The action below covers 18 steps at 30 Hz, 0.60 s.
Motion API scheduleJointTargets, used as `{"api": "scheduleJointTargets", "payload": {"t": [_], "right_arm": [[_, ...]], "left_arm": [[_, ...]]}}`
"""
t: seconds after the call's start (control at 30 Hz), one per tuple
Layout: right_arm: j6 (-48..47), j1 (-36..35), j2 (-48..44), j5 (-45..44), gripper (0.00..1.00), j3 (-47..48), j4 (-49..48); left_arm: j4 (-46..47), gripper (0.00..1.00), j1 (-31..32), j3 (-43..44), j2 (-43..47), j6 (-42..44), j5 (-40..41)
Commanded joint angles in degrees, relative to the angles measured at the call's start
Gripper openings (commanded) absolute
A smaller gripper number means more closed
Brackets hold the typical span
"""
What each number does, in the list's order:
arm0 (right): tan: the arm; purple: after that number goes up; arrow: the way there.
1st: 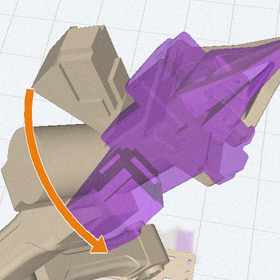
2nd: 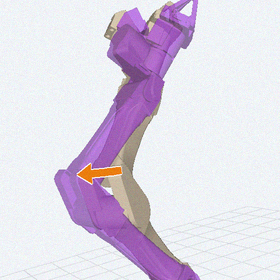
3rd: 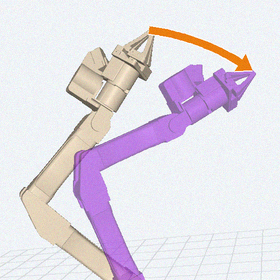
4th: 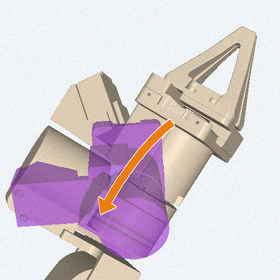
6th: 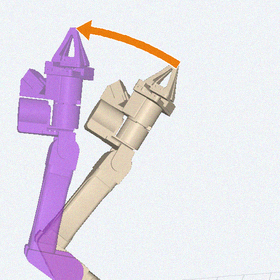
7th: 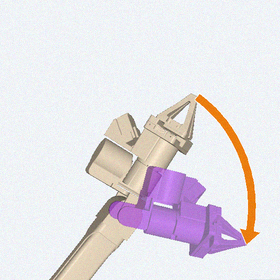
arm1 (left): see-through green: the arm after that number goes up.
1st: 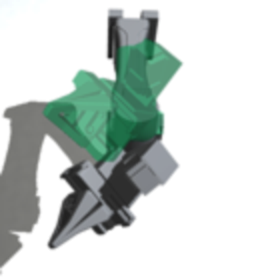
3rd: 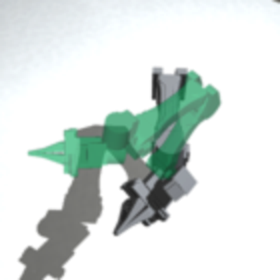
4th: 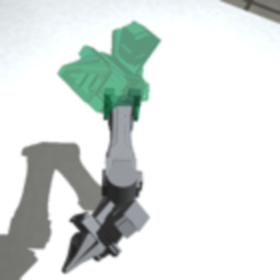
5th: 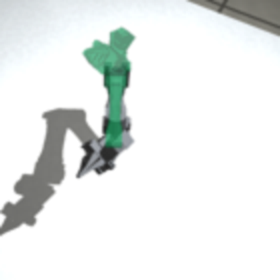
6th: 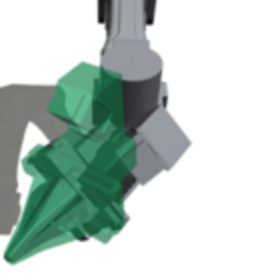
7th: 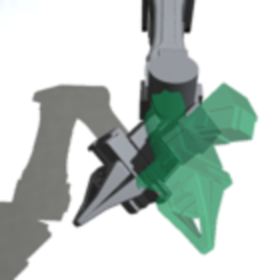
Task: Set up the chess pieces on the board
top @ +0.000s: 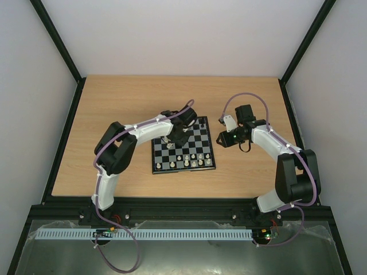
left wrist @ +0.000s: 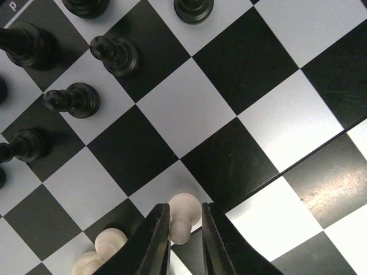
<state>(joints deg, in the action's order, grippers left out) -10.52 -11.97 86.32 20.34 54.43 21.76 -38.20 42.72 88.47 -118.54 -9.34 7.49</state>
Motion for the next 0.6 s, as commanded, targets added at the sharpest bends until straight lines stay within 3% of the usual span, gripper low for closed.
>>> {"api": "scheduleJointTargets", "payload": {"t": [0.0,0.27,0.57], "right_arm": [[-0.81,0.23,0.6,0.67,0.28,0.16,2.52],[-0.81,0.27,0.61,0.69,0.28,0.22,2.63],[-0.77,0.26,0.42,0.74,0.28,0.3,2.68]], "left_arm": [[0.12,0.13,-0.18,1.37,-0.97,0.55,-1.17],[0.08,0.05,-0.13,0.75,0.9,1.08,-2.57],[-1.32,0.05,0.8,-7.75,11.54,0.21,-5.41]]}}
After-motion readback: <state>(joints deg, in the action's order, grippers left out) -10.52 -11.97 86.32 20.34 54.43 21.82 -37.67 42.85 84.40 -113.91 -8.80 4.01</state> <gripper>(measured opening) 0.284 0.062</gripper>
